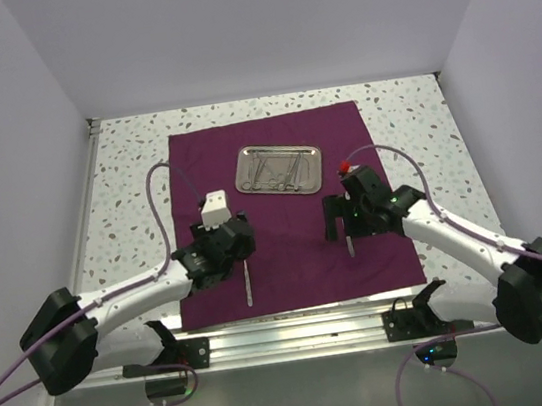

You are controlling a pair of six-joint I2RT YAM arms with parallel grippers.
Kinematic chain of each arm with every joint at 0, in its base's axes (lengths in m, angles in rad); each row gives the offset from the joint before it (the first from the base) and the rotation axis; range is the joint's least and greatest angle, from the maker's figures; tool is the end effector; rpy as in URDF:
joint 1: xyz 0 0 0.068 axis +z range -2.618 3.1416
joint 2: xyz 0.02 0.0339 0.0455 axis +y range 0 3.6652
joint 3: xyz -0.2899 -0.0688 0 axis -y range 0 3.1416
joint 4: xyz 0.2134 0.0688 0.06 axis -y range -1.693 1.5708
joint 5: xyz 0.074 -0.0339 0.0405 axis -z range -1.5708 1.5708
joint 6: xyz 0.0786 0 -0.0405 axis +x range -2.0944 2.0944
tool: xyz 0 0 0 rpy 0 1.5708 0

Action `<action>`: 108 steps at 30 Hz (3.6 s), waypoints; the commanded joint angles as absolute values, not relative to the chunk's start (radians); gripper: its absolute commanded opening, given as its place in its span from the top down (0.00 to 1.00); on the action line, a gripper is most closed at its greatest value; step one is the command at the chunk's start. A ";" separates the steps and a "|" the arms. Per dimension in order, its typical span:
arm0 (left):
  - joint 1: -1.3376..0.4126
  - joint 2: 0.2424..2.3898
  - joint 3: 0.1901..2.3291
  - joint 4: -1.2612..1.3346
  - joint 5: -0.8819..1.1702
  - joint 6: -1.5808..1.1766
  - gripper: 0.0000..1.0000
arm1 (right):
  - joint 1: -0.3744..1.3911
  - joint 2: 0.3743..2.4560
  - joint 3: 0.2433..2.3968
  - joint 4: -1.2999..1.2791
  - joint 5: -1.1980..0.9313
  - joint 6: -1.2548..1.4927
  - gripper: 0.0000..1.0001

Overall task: Open and lay out the surgical kit
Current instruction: Place the medical item in the surgical kit, then pick up the medical item from the container.

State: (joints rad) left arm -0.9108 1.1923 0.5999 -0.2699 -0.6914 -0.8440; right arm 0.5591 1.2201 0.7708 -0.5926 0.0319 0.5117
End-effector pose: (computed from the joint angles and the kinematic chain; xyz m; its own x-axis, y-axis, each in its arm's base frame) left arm 0.1689 -0.1359 0.2113 -0.5741 -0.1993 -0.7942 -0.1126 0.9799 -0.1645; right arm 0.1842 0.1123 0.2154 -0.8911 0.0198 -0.4534 -0.0920 0.9705 0.2231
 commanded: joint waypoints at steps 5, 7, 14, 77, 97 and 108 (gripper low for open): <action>-0.867 1.457 0.839 -0.016 -0.668 -0.582 0.19 | 0.560 1.083 0.945 -0.673 0.147 0.477 0.02; -0.829 1.520 0.924 0.047 -0.643 -0.514 0.19 | 0.560 1.100 0.956 -0.667 0.137 0.471 0.01; -0.675 1.840 1.216 0.080 -0.517 -0.374 0.25 | 0.560 1.100 0.940 -0.637 0.152 0.442 0.02; -0.580 2.235 1.661 -0.187 -0.477 -0.319 0.78 | 0.560 1.100 0.922 -0.621 0.115 0.423 0.01; -0.557 2.185 1.706 -0.253 -0.457 -0.304 1.00 | 0.560 1.108 0.925 -0.618 0.123 0.422 0.01; -0.584 1.691 1.315 -0.202 -0.434 -0.416 1.00 | 0.561 1.092 0.927 -0.609 0.135 0.422 0.02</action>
State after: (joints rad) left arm -0.5713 1.8233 1.4162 -0.2356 -0.4225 -0.3584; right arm 0.5591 1.1122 0.9264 -0.6350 0.1356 0.4400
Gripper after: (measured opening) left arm 0.009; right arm 0.985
